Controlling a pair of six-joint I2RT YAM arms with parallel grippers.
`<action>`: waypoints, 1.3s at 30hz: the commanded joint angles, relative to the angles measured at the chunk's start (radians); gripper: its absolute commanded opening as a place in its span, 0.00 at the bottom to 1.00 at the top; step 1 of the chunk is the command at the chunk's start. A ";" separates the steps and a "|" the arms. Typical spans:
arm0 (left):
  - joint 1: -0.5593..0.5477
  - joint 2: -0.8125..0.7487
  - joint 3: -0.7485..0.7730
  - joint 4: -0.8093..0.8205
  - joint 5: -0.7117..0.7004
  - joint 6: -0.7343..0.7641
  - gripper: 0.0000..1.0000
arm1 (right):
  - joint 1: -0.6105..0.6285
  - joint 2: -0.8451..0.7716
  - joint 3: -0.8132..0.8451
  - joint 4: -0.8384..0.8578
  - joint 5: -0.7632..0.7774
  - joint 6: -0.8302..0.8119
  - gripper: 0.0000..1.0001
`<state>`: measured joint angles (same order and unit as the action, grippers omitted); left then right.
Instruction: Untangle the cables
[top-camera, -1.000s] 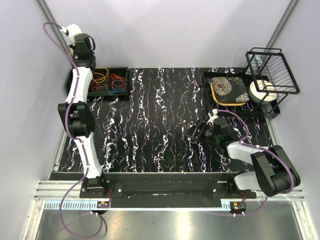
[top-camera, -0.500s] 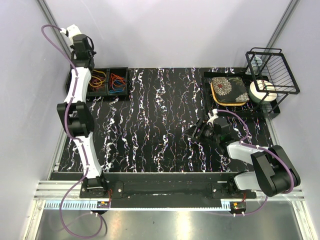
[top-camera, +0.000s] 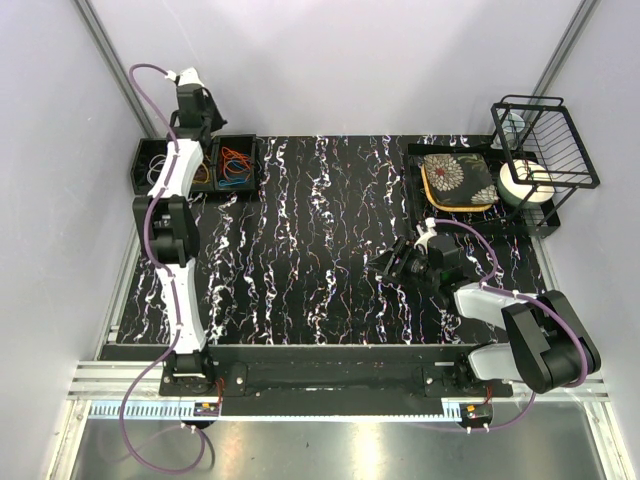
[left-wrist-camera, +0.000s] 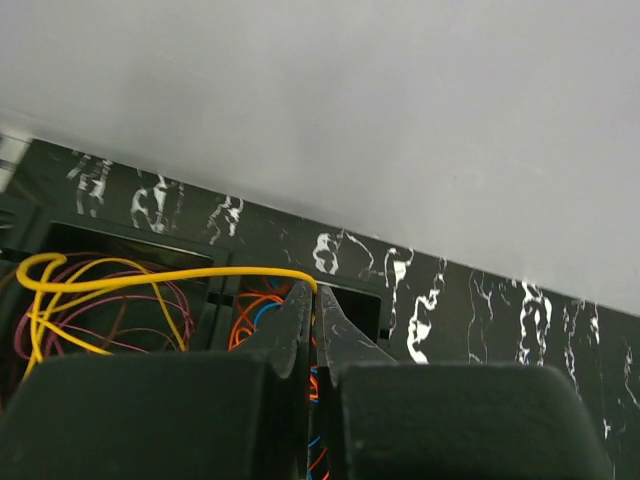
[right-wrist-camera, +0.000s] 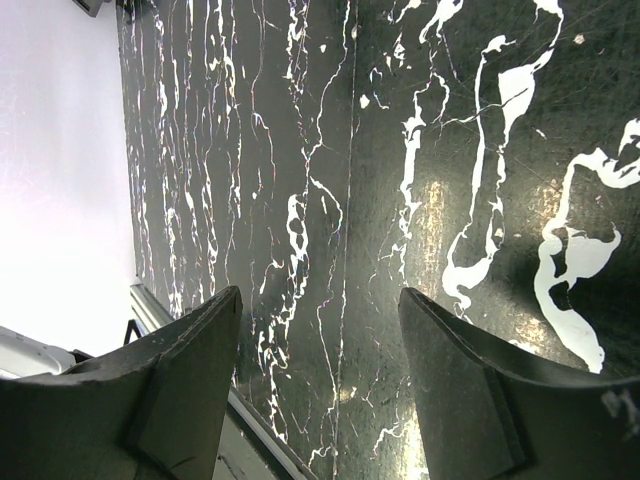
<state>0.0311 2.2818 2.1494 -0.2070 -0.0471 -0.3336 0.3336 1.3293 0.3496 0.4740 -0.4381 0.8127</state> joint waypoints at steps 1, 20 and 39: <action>0.036 0.027 0.027 0.067 0.087 -0.024 0.00 | -0.010 -0.001 0.015 0.041 -0.017 0.000 0.70; 0.204 0.162 -0.013 0.077 0.216 -0.283 0.00 | -0.019 0.008 0.014 0.055 -0.030 0.005 0.70; 0.173 0.189 -0.045 -0.051 0.176 -0.354 0.00 | -0.021 0.004 0.006 0.064 -0.033 0.006 0.70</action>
<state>0.1955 2.4641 2.1090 -0.2405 0.1467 -0.6571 0.3187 1.3384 0.3496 0.4965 -0.4580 0.8169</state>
